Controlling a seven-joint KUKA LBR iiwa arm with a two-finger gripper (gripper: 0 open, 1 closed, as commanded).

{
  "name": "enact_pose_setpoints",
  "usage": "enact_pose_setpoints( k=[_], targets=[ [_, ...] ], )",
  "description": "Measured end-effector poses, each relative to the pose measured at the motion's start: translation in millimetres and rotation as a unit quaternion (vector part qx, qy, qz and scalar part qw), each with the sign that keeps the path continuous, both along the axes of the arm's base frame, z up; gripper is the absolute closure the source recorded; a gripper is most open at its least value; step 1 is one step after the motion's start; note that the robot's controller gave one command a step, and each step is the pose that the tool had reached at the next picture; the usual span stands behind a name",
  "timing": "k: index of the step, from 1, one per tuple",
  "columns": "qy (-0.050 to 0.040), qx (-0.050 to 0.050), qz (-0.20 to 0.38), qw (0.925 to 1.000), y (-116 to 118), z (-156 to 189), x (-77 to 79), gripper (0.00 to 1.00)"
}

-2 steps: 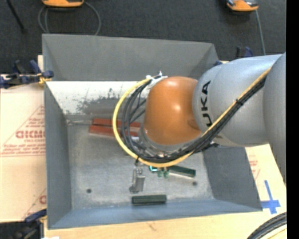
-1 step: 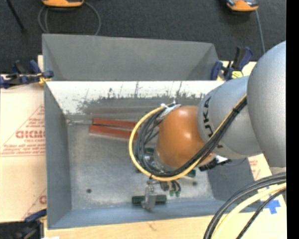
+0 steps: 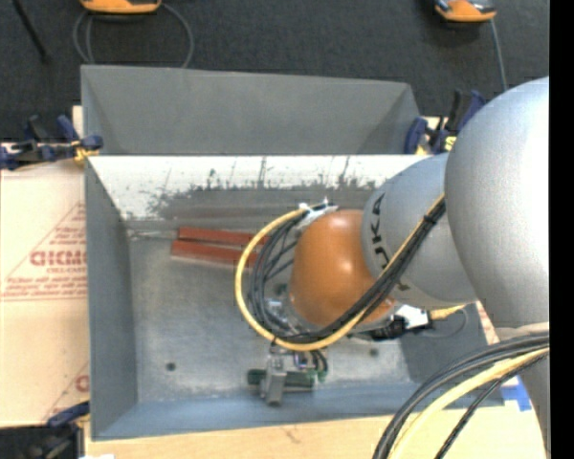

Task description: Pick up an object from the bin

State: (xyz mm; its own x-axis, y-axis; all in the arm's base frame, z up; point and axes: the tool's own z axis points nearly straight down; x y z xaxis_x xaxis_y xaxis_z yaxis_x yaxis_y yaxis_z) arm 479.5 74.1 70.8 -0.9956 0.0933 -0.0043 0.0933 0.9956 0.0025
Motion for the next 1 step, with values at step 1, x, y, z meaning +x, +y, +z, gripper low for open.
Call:
enact_pose_setpoints(
  k=[1],
  targets=[
    [-0.0007, 0.000, -0.002, 1.0000, 0.2, 1.0, 0.6, 1.00]
  ],
)
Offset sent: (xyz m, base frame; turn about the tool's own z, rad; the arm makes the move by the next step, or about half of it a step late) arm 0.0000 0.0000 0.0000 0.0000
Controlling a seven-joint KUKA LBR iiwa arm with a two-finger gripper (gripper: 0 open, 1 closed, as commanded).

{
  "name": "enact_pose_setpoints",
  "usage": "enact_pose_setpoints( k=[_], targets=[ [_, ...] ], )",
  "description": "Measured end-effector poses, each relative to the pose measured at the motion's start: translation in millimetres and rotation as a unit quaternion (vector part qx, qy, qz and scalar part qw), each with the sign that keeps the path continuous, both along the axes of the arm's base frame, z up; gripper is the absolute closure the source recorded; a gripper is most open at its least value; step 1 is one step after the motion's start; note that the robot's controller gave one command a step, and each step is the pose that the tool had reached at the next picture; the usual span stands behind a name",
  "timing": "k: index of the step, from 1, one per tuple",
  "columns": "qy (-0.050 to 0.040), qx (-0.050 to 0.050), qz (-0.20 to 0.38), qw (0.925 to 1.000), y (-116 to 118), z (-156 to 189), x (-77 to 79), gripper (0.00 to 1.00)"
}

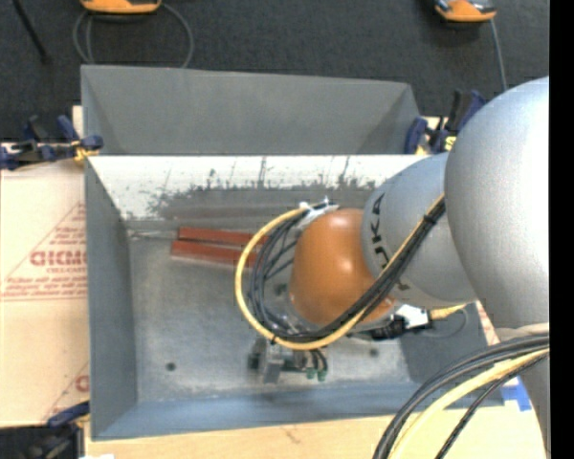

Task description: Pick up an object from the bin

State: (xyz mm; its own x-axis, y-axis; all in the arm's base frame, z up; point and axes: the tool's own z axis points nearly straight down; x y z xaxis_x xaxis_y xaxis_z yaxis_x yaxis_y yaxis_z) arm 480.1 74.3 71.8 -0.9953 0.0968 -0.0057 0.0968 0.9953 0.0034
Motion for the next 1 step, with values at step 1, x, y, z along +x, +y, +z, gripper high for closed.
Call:
enact_pose_setpoints(
  k=[1],
  targets=[
    [-0.0022, 0.000, 0.009, 1.0000, 17.8, 131.6, 4.9, 1.00]
  ],
)
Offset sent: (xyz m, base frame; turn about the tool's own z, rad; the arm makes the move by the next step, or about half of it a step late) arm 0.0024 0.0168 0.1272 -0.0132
